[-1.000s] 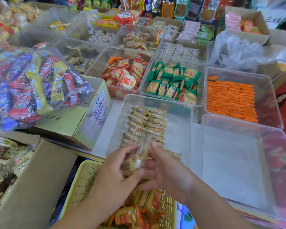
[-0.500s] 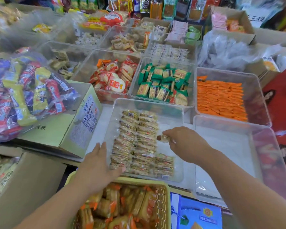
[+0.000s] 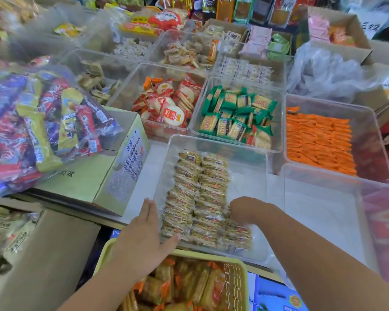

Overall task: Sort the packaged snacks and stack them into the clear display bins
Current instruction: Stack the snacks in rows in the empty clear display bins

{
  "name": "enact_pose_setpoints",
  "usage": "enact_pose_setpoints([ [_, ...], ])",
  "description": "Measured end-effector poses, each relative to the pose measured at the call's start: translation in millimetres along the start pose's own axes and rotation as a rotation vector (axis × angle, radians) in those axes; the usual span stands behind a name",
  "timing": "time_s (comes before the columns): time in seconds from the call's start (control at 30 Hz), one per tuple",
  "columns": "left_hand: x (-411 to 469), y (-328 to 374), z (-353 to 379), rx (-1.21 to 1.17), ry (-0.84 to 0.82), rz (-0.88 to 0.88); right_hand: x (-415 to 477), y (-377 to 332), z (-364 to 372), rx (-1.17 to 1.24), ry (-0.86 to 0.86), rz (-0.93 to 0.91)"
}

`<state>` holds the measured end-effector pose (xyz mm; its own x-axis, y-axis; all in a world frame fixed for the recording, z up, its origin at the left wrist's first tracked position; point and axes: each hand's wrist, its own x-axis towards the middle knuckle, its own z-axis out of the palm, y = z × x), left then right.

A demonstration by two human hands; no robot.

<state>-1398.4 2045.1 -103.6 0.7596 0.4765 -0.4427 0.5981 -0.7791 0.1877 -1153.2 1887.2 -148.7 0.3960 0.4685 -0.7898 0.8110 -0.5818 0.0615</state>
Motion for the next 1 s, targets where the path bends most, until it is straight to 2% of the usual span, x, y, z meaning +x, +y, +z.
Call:
enact_pose_setpoints([
  [0.1, 1.0, 0.8, -2.4, -0.033, -0.001, -0.005, -7.0, -12.1, -4.1, 0.038, -0.035, 0.025],
  [0.23, -17.9, -2.8, -8.7, -0.113, 0.04, 0.08, -34.0, -12.5, -9.8, 0.133, 0.063, 0.075],
  [0.33, -56.0, -20.6, -10.4, -0.154, 0.132, 0.159, -63.2, -18.8, -17.7, 0.185, 0.257, 0.155],
  [0.4, -88.9, -44.5, -10.0, -0.22, 0.215, 0.162, -82.0, -45.7, -24.0, 0.259, 0.454, 0.123],
  [0.5, -138.1, -92.1, -9.3, -0.367, 0.406, 0.084, -110.4, -122.6, -27.1, 0.508, 0.672, -0.144],
  [0.6, -178.7, -153.0, -5.6, -0.374, 0.624, -0.027, -133.0, -217.8, -16.1, 0.543, 0.728, -0.422],
  [0.67, -199.9, -199.0, -6.9, -0.337, 0.648, -0.108, -147.9, -281.7, -11.8, 0.542, 0.767, -0.59],
  [0.77, -220.7, -277.6, -13.0, -0.315, 0.615, -0.271, -163.4, -365.7, -18.0, 0.489, 0.789, -0.792],
  [0.83, -224.3, -330.8, -19.7, -0.342, 0.596, -0.311, -161.4, -410.7, -25.3, 0.388, 0.708, -0.881],
  [0.93, -210.7, -405.6, -39.9, -0.528, 0.456, -0.299, -146.1, -461.6, -43.2, 0.2, 0.468, -0.756],
  [1.0, -187.4, -449.1, -46.8, -0.4, 0.3, -0.258, -133.3, -484.8, -49.7, 0.101, 0.342, -0.633],
])
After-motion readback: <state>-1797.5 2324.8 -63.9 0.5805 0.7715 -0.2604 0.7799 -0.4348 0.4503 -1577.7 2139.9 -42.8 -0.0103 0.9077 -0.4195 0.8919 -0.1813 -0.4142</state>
